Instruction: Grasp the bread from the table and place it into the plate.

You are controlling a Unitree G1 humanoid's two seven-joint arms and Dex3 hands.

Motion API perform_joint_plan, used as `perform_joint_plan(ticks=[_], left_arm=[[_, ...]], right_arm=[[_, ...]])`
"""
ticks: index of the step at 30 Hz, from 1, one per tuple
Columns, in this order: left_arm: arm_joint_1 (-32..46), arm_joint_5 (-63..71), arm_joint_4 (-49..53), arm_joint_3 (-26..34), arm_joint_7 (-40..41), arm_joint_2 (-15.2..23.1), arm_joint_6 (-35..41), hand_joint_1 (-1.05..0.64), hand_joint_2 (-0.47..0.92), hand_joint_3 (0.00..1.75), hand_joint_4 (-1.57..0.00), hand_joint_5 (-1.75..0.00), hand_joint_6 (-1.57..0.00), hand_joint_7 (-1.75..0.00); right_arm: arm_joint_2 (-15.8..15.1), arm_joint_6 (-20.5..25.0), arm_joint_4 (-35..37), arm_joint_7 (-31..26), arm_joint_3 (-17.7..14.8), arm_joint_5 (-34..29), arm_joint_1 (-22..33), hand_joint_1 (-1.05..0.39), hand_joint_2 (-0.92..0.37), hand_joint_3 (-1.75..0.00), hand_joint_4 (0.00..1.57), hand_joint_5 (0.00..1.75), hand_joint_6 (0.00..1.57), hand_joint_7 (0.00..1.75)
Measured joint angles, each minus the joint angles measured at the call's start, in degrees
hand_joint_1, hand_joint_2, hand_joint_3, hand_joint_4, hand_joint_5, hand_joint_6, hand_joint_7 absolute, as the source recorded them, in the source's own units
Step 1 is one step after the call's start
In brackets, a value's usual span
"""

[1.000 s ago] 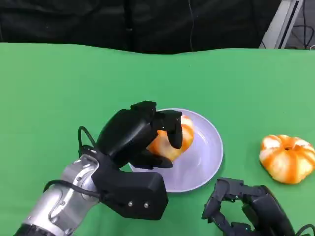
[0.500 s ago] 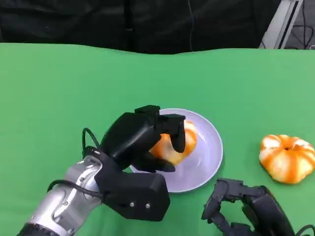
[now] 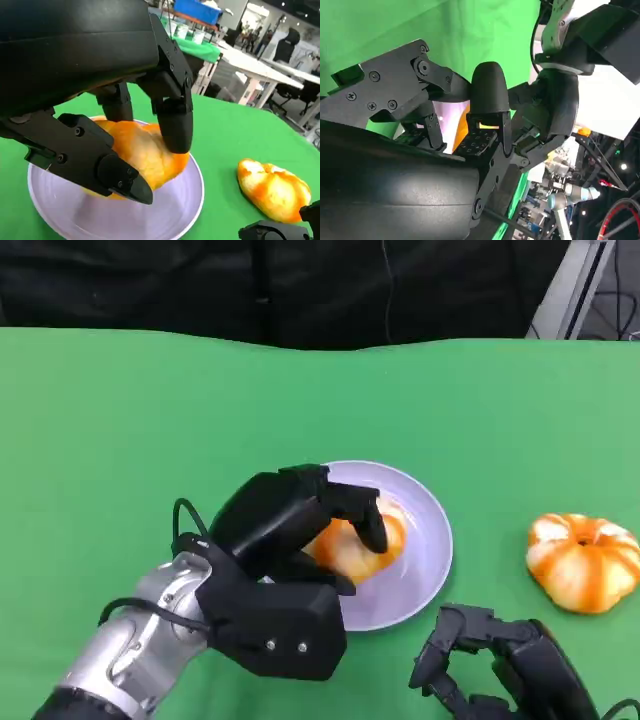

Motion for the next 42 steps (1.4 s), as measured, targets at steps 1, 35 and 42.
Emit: perform_joint_plan(ticks=[1,35,42], left_arm=[[-0.2,-0.31,0.01,0.01,-0.4,0.01,0.05,-0.44,0.9,0.04,-0.78,-0.09,-0.72,-0.01],[1.14,-26.6,2.0,9.24,-12.84,-4.85,-3.9,-0.9,0.92,0.73,-0.49,-0.04,-0.37,-0.02],[4.0,-30.86,-1.63,12.78,-12.98,-5.71,-4.3,-0.86,0.92,0.72,-0.54,-0.04,-0.41,-0.02]], right_arm=[[0.0,0.0,0.0,0.0,0.0,0.01,0.0,-0.24,-0.64,-0.87,0.8,1.54,0.79,1.3],[0.0,0.61,-0.15,0.29,0.17,0.3,0.11,-0.22,-0.64,-0.87,0.8,1.55,0.79,1.32],[-0.01,0.59,-0.16,0.55,0.19,0.42,0.11,-0.21,-0.66,-0.85,0.79,1.55,0.78,1.32]])
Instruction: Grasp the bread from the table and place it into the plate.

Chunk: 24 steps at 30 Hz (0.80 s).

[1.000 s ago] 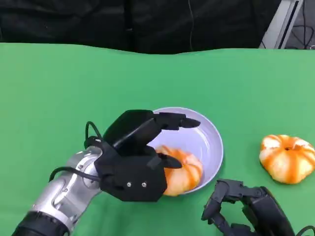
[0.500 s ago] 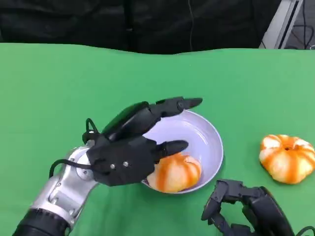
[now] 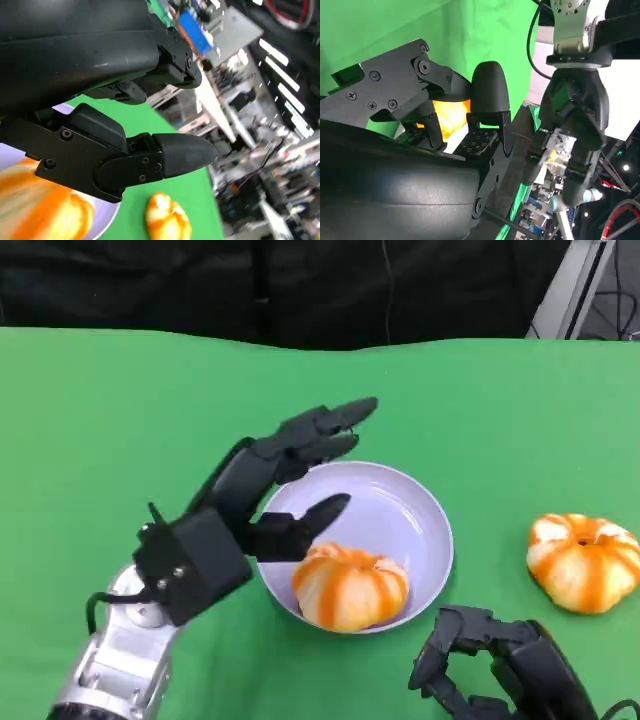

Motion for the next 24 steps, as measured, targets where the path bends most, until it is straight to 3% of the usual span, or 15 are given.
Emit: perform_joint_plan(ticks=[10,16,24], left_arm=[[6.77,-10.85,-5.34,4.75,-5.6,-0.26,0.06,-0.86,0.92,0.62,-0.59,-0.03,-0.42,-0.01],[10.28,-20.67,-5.35,8.76,-13.27,0.15,1.19,-0.85,0.92,0.59,-0.57,-0.01,-0.4,0.0],[13.74,-23.91,-5.48,12.21,-17.71,0.37,1.12,-0.81,0.92,0.49,-0.59,-0.01,-0.44,-0.01]], right_arm=[[-0.13,0.02,-0.09,0.2,-0.03,0.09,-0.01,-0.22,-0.65,-0.85,0.8,1.55,0.78,1.32],[-0.18,0.01,-0.12,0.43,-0.04,0.1,0.05,-0.22,-0.64,-0.86,0.81,1.55,0.79,1.32],[-0.3,0.15,-0.38,0.55,-0.06,0.11,0.51,-0.22,-0.63,-0.88,0.8,1.58,0.79,1.32]])
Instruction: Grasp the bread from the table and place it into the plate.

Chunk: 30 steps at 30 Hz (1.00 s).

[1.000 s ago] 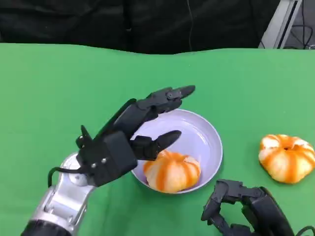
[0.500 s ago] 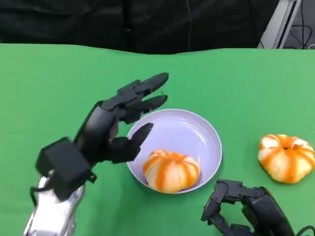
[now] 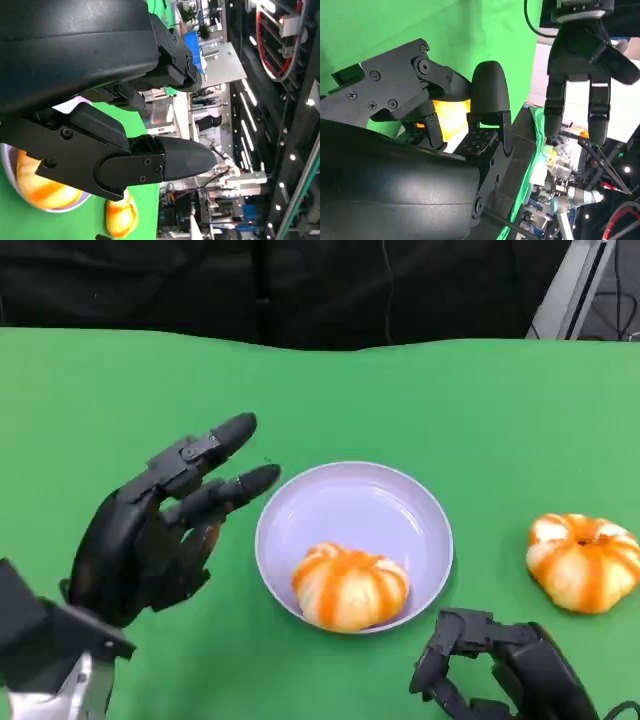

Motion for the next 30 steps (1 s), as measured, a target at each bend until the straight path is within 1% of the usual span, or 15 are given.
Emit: perform_joint_plan(ticks=[4,11,14,21,30], left_arm=[[2.43,-1.91,-0.54,1.15,-1.44,-0.71,-0.24,-0.82,0.92,0.45,-0.6,-0.01,-0.45,-0.01],[8.11,-4.01,-1.53,1.54,-3.67,-3.39,-2.07,-0.84,0.92,0.39,-0.64,-0.02,-0.47,-0.01],[9.89,-4.43,-1.15,1.91,-4.77,-4.33,-2.7,-0.82,0.92,0.38,-0.66,-0.03,-0.48,-0.02],[11.74,-5.81,3.79,2.69,-8.94,-6.43,-7.19,-0.77,0.92,0.37,-0.65,-0.01,-0.48,-0.01],[12.31,-3.73,9.87,2.54,-10.74,-8.08,-14.34,-0.75,0.92,0.35,-0.68,-0.02,-0.51,-0.01]], right_arm=[[-0.09,0.12,-0.11,0.06,-0.1,0.19,0.03,-0.2,-0.63,-0.89,0.79,1.58,0.79,1.32],[-0.1,0.56,-1.11,0.09,-0.13,0.2,0.56,-0.22,-0.62,-0.9,0.79,1.59,0.79,1.34],[-0.1,1.0,-1.5,0.06,-0.19,0.17,0.49,-0.21,-0.62,-0.91,0.79,1.59,0.78,1.34],[-0.22,1.13,-1.51,0.02,-0.34,-0.04,0.35,-0.22,-0.62,-0.91,0.79,1.59,0.78,1.34],[-0.58,0.67,-0.51,0.13,-0.7,0.83,0.18,-0.24,-0.64,-0.86,0.78,1.59,0.78,1.33]])
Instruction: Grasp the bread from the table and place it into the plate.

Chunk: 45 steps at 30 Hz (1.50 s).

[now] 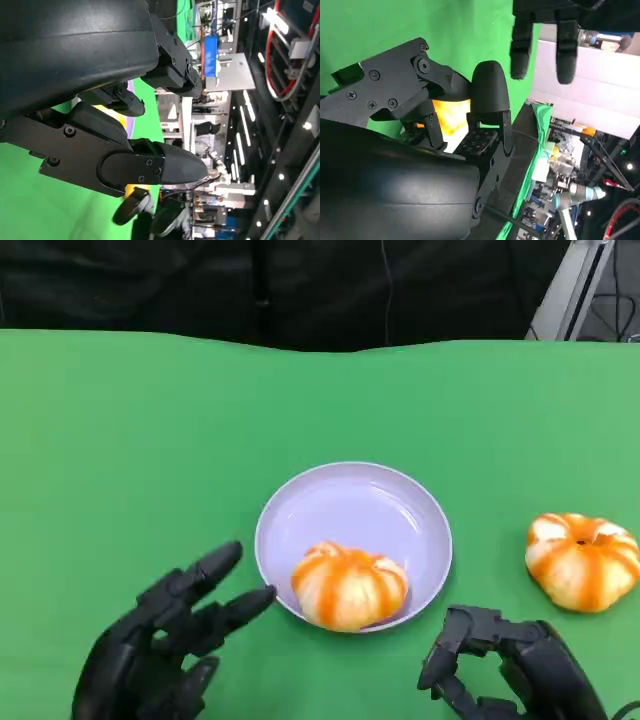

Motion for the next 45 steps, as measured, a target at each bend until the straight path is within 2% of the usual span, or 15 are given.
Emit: perform_joint_plan(ticks=[5,8,11,13,16,17,19,21,23,25,26,27,30,33,45], left_arm=[[-0.37,0.28,2.66,0.0,-0.3,-0.43,-0.97,-0.54,0.92,0.21,-0.7,-0.01,-0.53,-0.01],[-0.67,0.45,3.8,0.02,-0.38,-0.44,-1.0,-0.16,0.92,0.13,-0.71,-0.01,-0.55,-0.01],[-0.73,1.49,4.56,0.07,0.14,-0.45,-1.01,0.1,0.92,0.19,-0.7,0.0,-0.57,-0.02],[-0.73,2.43,4.93,0.1,0.94,-0.47,-1.03,0.15,0.92,0.21,-0.71,-0.01,-0.59,-0.02],[-0.76,4.38,5.91,0.19,2.78,-0.61,-1.65,0.19,0.77,0.52,-0.74,0.0,-0.62,0.0],[-0.75,4.72,6.2,0.22,3.28,-0.76,-1.8,0.2,0.7,0.71,-0.76,-0.01,-0.65,-0.01],[-0.99,6.4,7.06,0.32,4.78,-1.02,-3.39,0.19,0.66,0.81,-0.81,-0.01,-0.72,-0.02],[-1.36,8.73,8.09,0.51,6.94,-1.21,-5.73,0.15,0.72,0.72,-0.91,-0.03,-0.82,-0.03],[-1.59,10.76,8.65,0.57,8.93,-1.24,-7.48,0.08,0.87,0.42,-1.08,-0.07,-1.0,-0.04],[-1.84,12.66,9.01,0.58,10.8,-1.23,-9.05,0.06,0.91,0.36,-1.12,-0.09,-1.05,-0.05],[-1.94,13.35,9.16,0.56,11.46,-1.22,-9.55,0.03,0.9,0.41,-1.24,-0.22,-1.2,-0.14],[-2.06,13.99,9.54,0.44,11.89,-1.13,-10.35,0.0,0.8,0.61,-1.15,-0.63,-1.22,-0.35],[-2.36,15.71,10.56,-0.26,12.15,-0.17,-13.08,-0.01,0.68,0.86,-1.0,-1.16,-1.06,-0.86],[-2.4,16.09,10.65,-0.7,12.71,0.09,-14.37,-0.01,0.65,0.94,-0.96,-1.29,-1.01,-1.03],[-2.37,16.08,10.5,-2.57,13.82,0.96,-14.51,-0.01,0.56,1.11,-0.88,-1.48,-1.01,-1.07]], right_arm=[[0.0,-0.55,0.87,0.32,-0.04,0.48,-0.33,-0.24,-0.64,-0.86,0.79,1.58,0.78,1.33],[0.0,-0.64,0.9,0.31,-0.08,0.75,-0.41,-0.24,-0.65,-0.86,0.79,1.58,0.79,1.33],[0.0,-0.71,0.97,0.3,-0.14,0.85,-0.52,-0.23,-0.64,-0.86,0.79,1.59,0.79,1.33],[0.0,-0.71,0.96,0.3,-0.17,0.85,-0.52,-0.22,-0.64,-0.87,0.79,1.59,0.79,1.33],[0.01,-1.25,1.38,0.3,-0.22,0.9,-0.6,-0.21,-0.64,-0.88,0.79,1.59,0.79,1.33],[0.0,-1.42,1.57,0.3,-0.24,0.93,-0.63,-0.21,-0.63,-0.88,0.79,1.59,0.79,1.33],[0.0,-1.56,1.84,0.31,-0.26,0.95,-0.73,-0.22,-0.63,-0.88,0.78,1.59,0.79,1.32],[0.0,-1.67,1.94,0.31,-0.29,0.97,-0.85,-0.22,-0.63,-0.88,0.78,1.59,0.79,1.32],[0.0,-1.74,1.98,0.31,-0.32,0.99,-0.96,-0.23,-0.63,-0.88,0.78,1.59,0.79,1.32],[0.0,-1.74,1.98,0.31,-0.37,1.0,-0.98,-0.23,-0.63,-0.88,0.79,1.59,0.79,1.32],[0.0,-1.74,1.97,0.31,-0.39,1.0,-0.98,-0.23,-0.63,-0.87,0.79,1.59,0.79,1.32],[0.0,-1.74,1.98,0.31,-0.43,1.0,-0.98,-0.23,-0.63,-0.87,0.8,1.59,0.8,1.32],[-0.01,-1.97,2.1,0.31,-0.79,1.0,-1.03,-0.23,-0.64,-0.86,0.8,1.58,0.8,1.3],[-0.16,-2.68,2.94,0.2,-1.42,0.96,-1.21,-0.22,-0.63,-0.87,0.79,1.59,0.8,1.31],[-0.62,-3.24,4.07,0.84,-2.28,2.34,-1.48,-0.21,-0.61,-0.9,0.78,1.59,0.81,1.3]])
